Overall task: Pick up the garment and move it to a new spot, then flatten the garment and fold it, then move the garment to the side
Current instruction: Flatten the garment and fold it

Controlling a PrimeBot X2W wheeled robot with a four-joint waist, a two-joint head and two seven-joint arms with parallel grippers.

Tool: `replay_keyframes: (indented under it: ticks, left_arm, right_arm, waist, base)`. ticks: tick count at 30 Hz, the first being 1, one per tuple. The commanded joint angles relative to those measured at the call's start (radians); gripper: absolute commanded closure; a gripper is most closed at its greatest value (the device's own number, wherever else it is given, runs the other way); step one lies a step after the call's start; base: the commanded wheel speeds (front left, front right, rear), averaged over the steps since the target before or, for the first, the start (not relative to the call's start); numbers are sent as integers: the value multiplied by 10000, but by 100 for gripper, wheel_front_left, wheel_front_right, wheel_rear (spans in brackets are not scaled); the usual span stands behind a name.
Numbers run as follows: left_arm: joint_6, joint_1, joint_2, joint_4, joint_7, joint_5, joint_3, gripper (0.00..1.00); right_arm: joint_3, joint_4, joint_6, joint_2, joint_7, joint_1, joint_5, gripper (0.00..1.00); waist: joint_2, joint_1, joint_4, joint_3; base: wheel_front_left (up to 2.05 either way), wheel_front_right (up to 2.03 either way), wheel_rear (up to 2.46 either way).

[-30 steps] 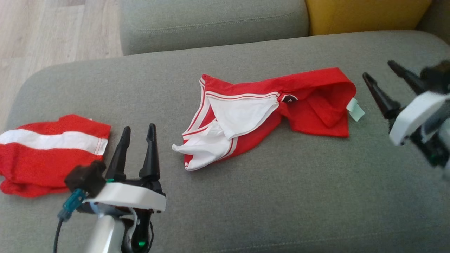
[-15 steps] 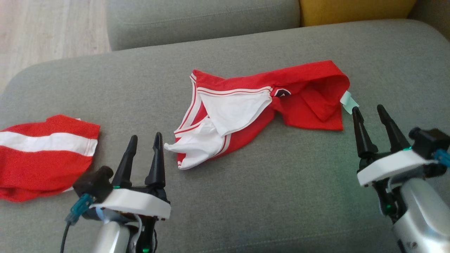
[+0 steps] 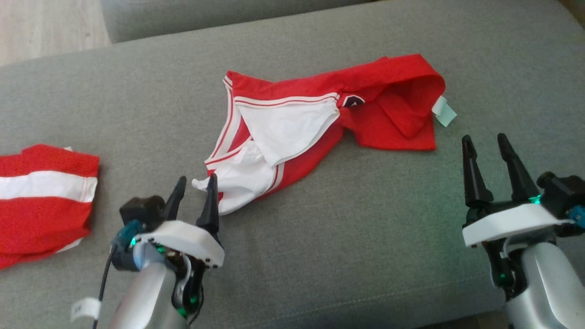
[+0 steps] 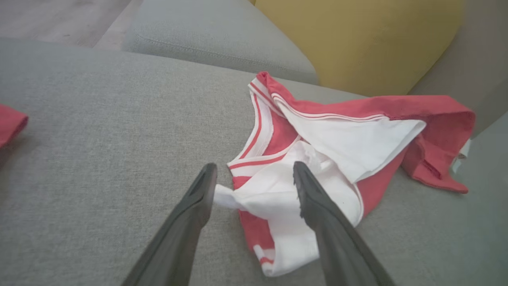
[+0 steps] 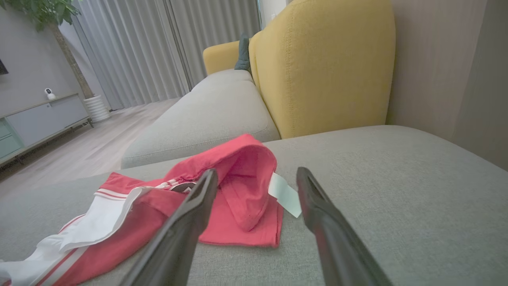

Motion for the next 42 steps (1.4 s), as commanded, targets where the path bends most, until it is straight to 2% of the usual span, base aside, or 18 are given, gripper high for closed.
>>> replay_keyframes:
  ticks: [1, 15, 30, 31, 32, 34, 35, 42]
  left_arm:
    - [71, -647, 97, 146, -25, 110, 292, 0]
    - [376, -1728, 155, 2469, 177, 165, 252, 0]
    - [57, -1821, 99, 2938, 291, -314, -555, 0]
    - [24, -1830, 98, 2969, 351, -356, -616, 4]
    - [8, -1842, 97, 2991, 388, -395, -665, 24]
    - [15, -1867, 96, 3023, 409, -454, -739, 80]
    - [24, -1881, 96, 3038, 407, -473, -771, 100]
    - [233, -2033, 144, 2383, -68, -313, -677, 100]
  right_arm:
    - [76, -530, -7, 51, 62, -79, -156, 0]
    - [-233, -1118, -7, 254, 333, 149, -432, 0]
    - [-306, -1109, -7, 400, 491, 160, -639, 0]
    - [-302, -1102, -7, 406, 494, 157, -645, 0]
    - [-302, -1094, -7, 413, 494, 155, -647, 0]
    - [-307, -1075, -7, 424, 488, 154, -648, 0]
    - [-312, -1066, -7, 429, 484, 152, -648, 0]
    - [-444, -982, -7, 476, 469, 180, -689, 0]
  waist:
    - [0, 0, -114, 184]
    - [0, 0, -250, 450]
    - [0, 0, -50, 466]
    - [0, 0, -56, 469]
    - [0, 0, -64, 471]
    - [0, 0, -80, 472]
    - [0, 0, -85, 476]
    - [0, 0, 36, 403]
  base:
    - [0, 0, 0]
    - [0, 0, 0]
    - [0, 0, 0]
    - [0, 0, 0]
    - [0, 0, 0]
    - [0, 0, 0]
    - [0, 0, 0]
    - [0, 0, 0]
